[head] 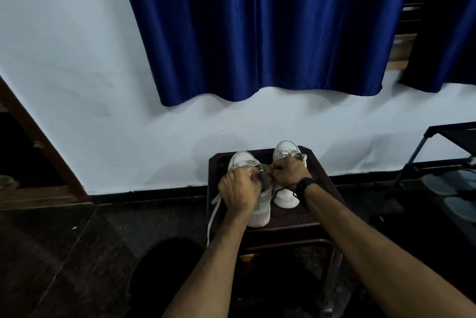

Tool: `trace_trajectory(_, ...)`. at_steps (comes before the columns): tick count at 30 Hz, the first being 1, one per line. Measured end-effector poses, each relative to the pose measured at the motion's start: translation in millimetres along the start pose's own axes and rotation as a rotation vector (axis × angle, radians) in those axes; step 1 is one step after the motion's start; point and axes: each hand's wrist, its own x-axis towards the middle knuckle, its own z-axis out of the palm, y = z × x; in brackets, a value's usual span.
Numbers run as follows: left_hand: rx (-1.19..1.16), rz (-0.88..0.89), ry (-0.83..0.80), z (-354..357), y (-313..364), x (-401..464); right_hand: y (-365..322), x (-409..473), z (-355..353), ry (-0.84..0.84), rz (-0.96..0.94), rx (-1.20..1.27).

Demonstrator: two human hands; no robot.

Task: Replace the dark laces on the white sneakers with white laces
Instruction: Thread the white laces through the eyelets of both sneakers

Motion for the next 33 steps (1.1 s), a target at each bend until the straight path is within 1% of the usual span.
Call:
trace_trajectory(5,0.019,0.009,-0.014,3.3,2.4,2.4,2.7,1.9,4.4,0.025,0.014,0.047)
trace_trajectory(10,0.034,0.005,0.010,6.4,4.8,3.2,6.2,0.2,10.1,0.063,0.020,0.075)
trace_trajectory(15,0.066,-0.002,0.009,7.3,8.4,3.6,4.5,-3.7,7.9,0.036,0.009,0.088)
trace_trajectory(19,0.180,0.056,-0.023,7.9,11.7,5.0,4.5,-4.9,8.3,0.031,0.014,0.132)
trace_trajectory(21,0.191,0.028,-0.040,7.8,15.3,5.0,4.7,-5.1,9.4,0.036,0.017,0.130)
trace_trajectory(23,0.148,-0.033,-0.015,8.8,17.1,4.1,4.2,-5.1,8.0,0.057,0.040,0.129)
trace_trajectory(25,0.132,-0.048,-0.003,11.5,17.5,2.3,4.0,-3.7,5.5,0.090,0.083,0.142)
trace_trajectory(27,0.126,-0.017,0.012,12.1,16.9,1.7,2.0,-3.9,5.7,0.112,0.100,0.134)
trace_trajectory(30,0.147,0.059,0.040,12.0,13.3,3.5,0.7,-6.5,10.2,0.116,0.076,0.100)
trace_trajectory(33,0.215,0.109,-0.016,15.2,8.7,8.8,4.8,-5.6,9.6,0.099,0.062,0.126)
